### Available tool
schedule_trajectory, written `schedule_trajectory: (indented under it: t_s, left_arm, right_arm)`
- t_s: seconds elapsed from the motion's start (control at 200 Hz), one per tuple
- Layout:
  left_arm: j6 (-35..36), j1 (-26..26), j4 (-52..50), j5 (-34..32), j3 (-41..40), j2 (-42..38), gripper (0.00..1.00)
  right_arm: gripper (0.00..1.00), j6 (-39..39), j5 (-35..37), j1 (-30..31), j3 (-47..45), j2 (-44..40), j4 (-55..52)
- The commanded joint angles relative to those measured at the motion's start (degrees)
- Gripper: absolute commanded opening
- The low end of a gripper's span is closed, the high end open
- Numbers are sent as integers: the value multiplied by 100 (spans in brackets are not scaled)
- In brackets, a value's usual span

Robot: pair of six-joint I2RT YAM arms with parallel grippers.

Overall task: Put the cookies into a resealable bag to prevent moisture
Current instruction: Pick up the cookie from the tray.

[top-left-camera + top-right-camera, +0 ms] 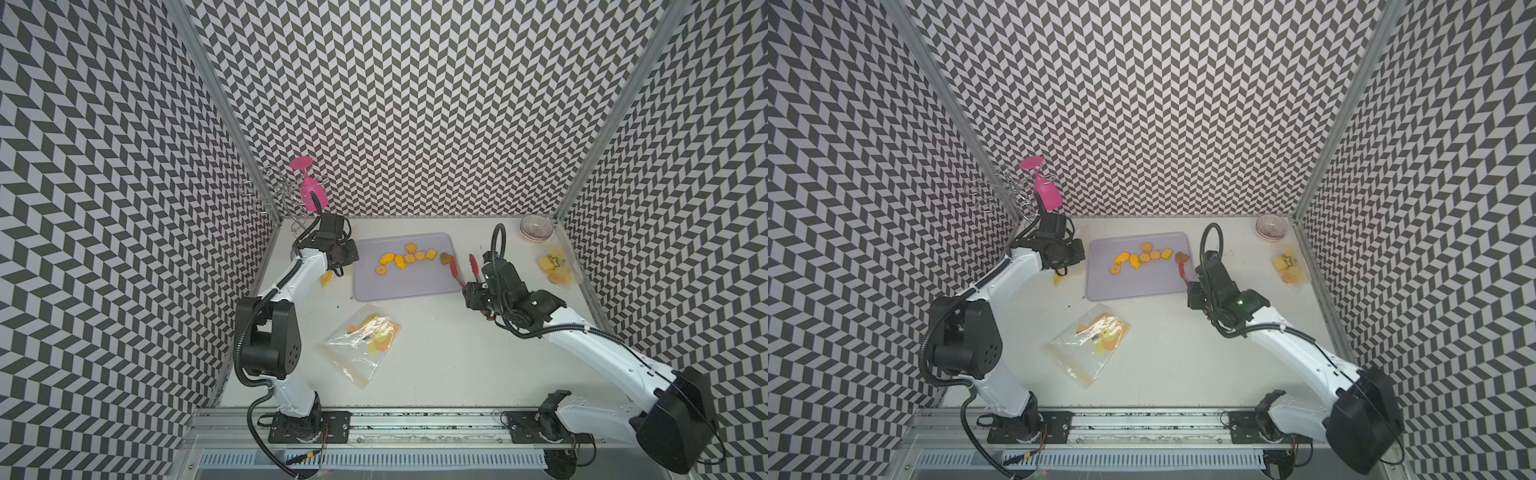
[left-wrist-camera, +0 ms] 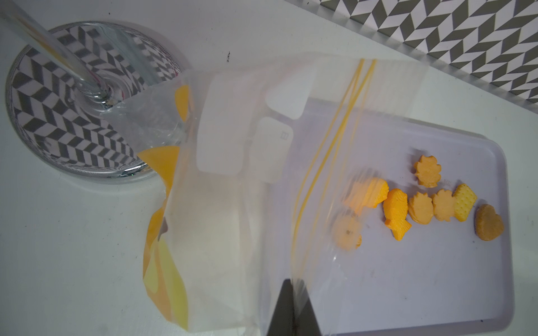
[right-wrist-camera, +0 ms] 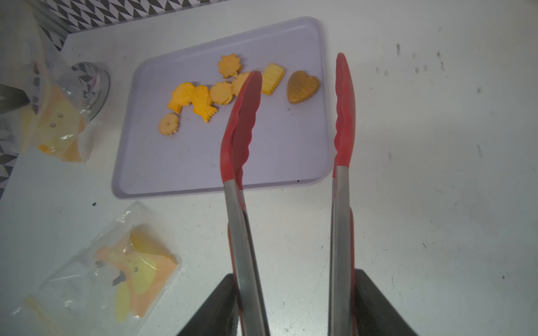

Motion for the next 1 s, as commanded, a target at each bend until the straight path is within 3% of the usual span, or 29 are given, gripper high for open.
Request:
schedule_trajectory:
  t_s: [0.0,0.3,0.586,0.826,0.996]
  left_arm:
    - [-35,58,-53,-112,189,42,0]
    - [-245,58,-43,110,413,128,0]
    - [-161,67,117,227,40,0,0]
    - [-130,66,118,228,28,12,0]
    - [-121,62,120,210,8,29,0]
  right_arm:
    - [57,-509,-479,-84,815,675,-243]
    - [49,-1425,-80,-427,3074,3011,-1522]
    - [50,-2248,-351,-841,3862,3762,-1522]
    - [52,-2384,-1011,-1152,4352,4247,-1619]
    - [55,-2373,-932,-1201,4652,4552,-1759]
